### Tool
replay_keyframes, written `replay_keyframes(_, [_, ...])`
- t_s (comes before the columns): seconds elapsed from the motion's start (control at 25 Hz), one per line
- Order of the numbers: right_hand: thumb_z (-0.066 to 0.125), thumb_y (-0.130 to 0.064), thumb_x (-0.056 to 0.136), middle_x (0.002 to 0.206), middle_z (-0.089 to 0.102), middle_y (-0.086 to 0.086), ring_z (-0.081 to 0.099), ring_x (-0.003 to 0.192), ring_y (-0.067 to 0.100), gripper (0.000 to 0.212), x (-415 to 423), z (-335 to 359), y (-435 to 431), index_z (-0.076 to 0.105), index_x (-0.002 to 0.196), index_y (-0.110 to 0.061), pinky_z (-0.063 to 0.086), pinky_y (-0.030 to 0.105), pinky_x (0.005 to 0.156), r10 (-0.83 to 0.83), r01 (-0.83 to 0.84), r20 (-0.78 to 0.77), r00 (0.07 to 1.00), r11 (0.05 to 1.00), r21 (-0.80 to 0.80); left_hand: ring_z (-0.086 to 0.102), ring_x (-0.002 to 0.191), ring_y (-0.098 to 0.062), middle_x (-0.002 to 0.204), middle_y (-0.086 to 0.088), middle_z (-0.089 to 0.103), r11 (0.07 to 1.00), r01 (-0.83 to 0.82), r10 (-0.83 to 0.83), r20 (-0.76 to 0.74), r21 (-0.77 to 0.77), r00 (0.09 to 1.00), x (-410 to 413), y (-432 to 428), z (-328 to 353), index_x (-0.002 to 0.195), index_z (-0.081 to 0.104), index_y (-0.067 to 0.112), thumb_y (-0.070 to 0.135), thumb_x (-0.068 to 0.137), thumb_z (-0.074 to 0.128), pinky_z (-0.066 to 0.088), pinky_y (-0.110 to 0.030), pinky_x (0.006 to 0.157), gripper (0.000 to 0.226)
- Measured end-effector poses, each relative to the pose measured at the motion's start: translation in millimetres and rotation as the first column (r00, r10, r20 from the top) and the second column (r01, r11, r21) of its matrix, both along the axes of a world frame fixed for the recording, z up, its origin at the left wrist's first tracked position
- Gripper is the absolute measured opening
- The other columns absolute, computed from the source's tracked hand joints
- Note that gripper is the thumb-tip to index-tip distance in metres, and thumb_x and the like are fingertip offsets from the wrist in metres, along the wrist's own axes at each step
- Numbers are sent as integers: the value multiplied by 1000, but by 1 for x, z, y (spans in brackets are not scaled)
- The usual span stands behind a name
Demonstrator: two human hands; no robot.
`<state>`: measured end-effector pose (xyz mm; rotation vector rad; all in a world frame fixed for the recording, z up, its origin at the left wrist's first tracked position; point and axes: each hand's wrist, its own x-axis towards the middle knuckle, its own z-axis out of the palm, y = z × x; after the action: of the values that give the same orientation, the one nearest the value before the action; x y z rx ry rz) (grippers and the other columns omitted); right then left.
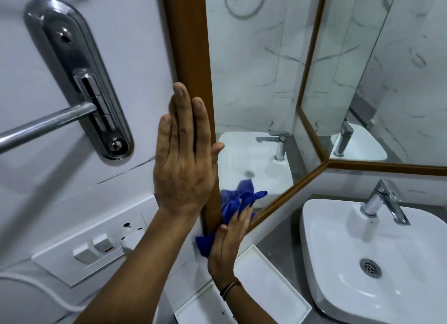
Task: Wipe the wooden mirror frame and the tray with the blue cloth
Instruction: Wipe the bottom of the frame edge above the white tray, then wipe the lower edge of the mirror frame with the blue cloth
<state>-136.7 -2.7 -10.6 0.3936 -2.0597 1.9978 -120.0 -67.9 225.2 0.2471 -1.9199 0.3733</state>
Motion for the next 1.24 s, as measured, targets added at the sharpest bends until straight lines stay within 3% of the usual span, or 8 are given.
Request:
replay_keyframes(0.24, [20,-48,121,190,-1,-5,-2,177,35,61,-59,110,1,8,179,-35,13,55,142,40,91,-603,797,979,184,10,173,-25,182,-15,2,973,214,-210,-45,85,977,9,6,6,175,1,5,32,125,24,16,-41,142,60])
replay_keyframes(0.48, [38,-37,119,189,11,-4,15,174,26,68,-77,184,16,8,179,-36,26,43,132,-8,284,-777,629,933,220,6,173,-23,181,-15,5,947,268,-270,-15,177,963,20,16,13,172,4,4,33,125,19,14,-41,142,58])
replay_keyframes(0.6, [69,-11,104,173,36,7,46,142,30,73,-69,198,22,36,169,-24,34,32,118,-113,359,-751,650,917,173,8,174,-26,183,-17,8,906,266,-299,52,329,953,38,32,-24,173,10,1,31,122,20,11,-41,142,59])
replay_keyframes(0.72, [48,-13,114,166,44,7,53,126,27,44,-59,197,40,48,158,-15,28,19,117,-129,374,-751,648,912,167,20,172,-32,183,-20,18,822,190,-283,95,538,954,75,57,-103,172,21,-1,29,118,29,15,-41,142,63])
replay_keyframes(0.84, [35,-23,122,163,51,9,52,127,26,42,-24,124,83,51,160,-13,30,21,119,-30,338,-665,746,878,339,31,168,-39,181,-22,26,745,36,-298,283,667,912,114,83,-183,171,30,-3,34,120,30,25,-45,137,63])
replay_keyframes(0.96, [56,-9,109,156,66,17,56,124,29,47,17,19,130,63,155,-6,52,42,107,136,236,-471,872,725,647,31,166,-37,180,-21,26,730,-192,-287,550,656,785,133,104,-246,170,31,-4,32,115,38,16,-39,139,66])
replay_keyframes(1.08, [82,3,92,154,69,19,73,114,40,61,41,-75,153,68,151,-4,65,51,92,247,15,-147,958,470,883,8,173,-30,182,-15,-11,721,-407,-263,765,560,588,133,105,-312,176,-1,1,42,121,32,-2,-35,138,75])
replay_keyframes(1.24, [65,-16,110,174,49,11,63,132,41,60,40,-164,157,48,168,-15,55,49,106,371,-142,42,928,248,958,-4,174,-25,185,-13,-17,709,-497,-338,860,500,383,126,107,-388,177,-9,6,46,121,21,1,-37,140,75])
